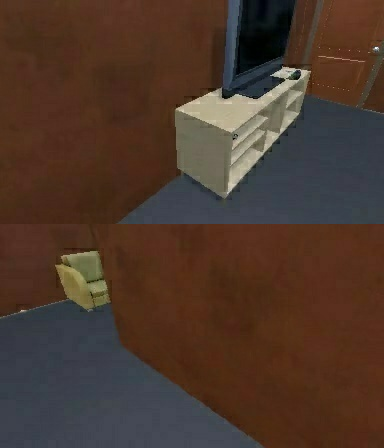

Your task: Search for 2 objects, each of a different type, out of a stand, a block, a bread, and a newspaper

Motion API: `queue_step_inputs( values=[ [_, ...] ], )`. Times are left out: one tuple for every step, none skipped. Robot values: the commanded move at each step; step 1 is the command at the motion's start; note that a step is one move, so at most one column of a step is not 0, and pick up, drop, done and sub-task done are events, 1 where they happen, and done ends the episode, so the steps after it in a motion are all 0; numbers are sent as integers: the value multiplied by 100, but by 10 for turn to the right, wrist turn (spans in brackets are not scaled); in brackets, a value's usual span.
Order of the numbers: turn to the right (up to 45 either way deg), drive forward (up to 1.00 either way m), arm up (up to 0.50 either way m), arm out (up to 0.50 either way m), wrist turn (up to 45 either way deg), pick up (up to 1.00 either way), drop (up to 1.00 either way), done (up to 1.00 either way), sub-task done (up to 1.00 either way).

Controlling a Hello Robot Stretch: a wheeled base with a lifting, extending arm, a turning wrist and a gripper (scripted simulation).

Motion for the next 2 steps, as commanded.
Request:
queue_step_inputs(
  values=[
    [450,0,0,0,0,0,0,0,0],
    [300,0,0,0,0,0,0,0,0]
  ],
)
